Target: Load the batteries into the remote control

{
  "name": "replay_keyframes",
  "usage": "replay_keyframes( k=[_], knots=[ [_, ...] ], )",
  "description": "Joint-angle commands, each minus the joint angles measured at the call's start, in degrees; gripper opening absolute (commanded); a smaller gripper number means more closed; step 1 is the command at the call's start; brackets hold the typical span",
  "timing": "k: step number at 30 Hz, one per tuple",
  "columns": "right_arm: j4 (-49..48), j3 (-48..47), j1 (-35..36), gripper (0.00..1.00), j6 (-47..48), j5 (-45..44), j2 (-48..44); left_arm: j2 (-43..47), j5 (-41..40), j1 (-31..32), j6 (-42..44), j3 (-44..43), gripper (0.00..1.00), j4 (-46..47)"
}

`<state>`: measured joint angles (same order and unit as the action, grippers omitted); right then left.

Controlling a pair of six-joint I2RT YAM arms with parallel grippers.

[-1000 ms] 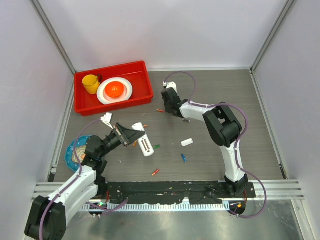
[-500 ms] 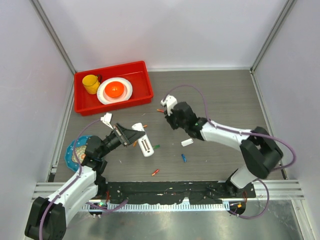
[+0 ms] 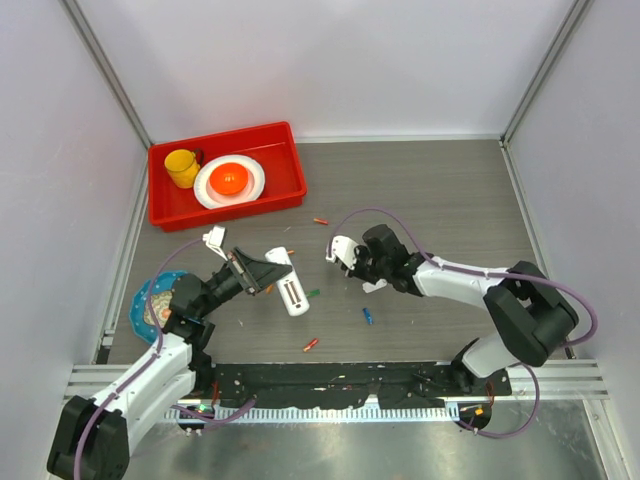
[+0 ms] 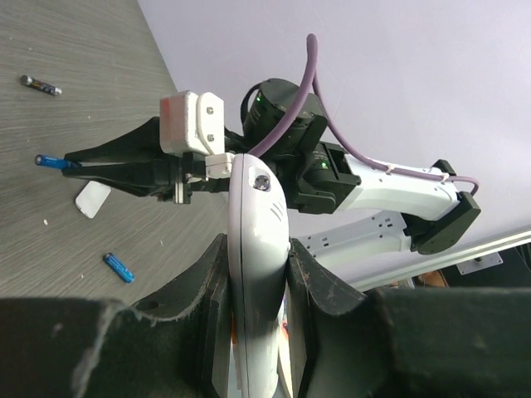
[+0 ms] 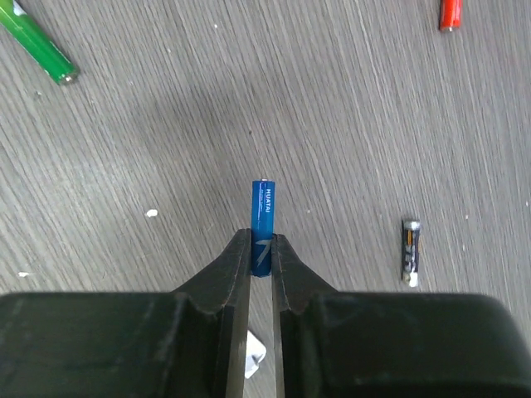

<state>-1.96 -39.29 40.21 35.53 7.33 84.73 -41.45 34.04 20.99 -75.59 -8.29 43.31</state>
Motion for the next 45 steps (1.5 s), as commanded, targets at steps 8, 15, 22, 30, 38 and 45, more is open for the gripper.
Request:
replay_keyframes(
  k=[8,15,22,30,38,45],
  knots=[
    [-0.50,-7.12,-2.32,0.01,6.40,6.46,9.04,1.29,-0.64,0.19,0.80,0.56,0.00,4.33],
    [0.63,-9.58,-3.91,0.06,5.08,6.82,11.07,1.28,-0.82,0.28,1.15,0.65,0.00,3.27],
    [0.64,-9.84,-3.91,0.36,2.71,5.50,11.07,1.11,-0.91,0.28,1.32,0.56,0.00,3.01],
    [0.20,-9.58,-3.91,0.51,1.56,4.36,10.20,1.37,-0.73,0.28,1.33,0.74,0.00,2.92],
    [-0.94,-11.42,-3.82,0.54,-2.12,2.69,1.43,1.29,-0.99,0.28,1.50,0.65,0.00,2.83],
    [-11.11,-12.31,-3.20,0.55,-21.60,-8.28,-5.18,1.29,-1.52,0.28,1.41,0.65,0.00,2.57]
  ],
)
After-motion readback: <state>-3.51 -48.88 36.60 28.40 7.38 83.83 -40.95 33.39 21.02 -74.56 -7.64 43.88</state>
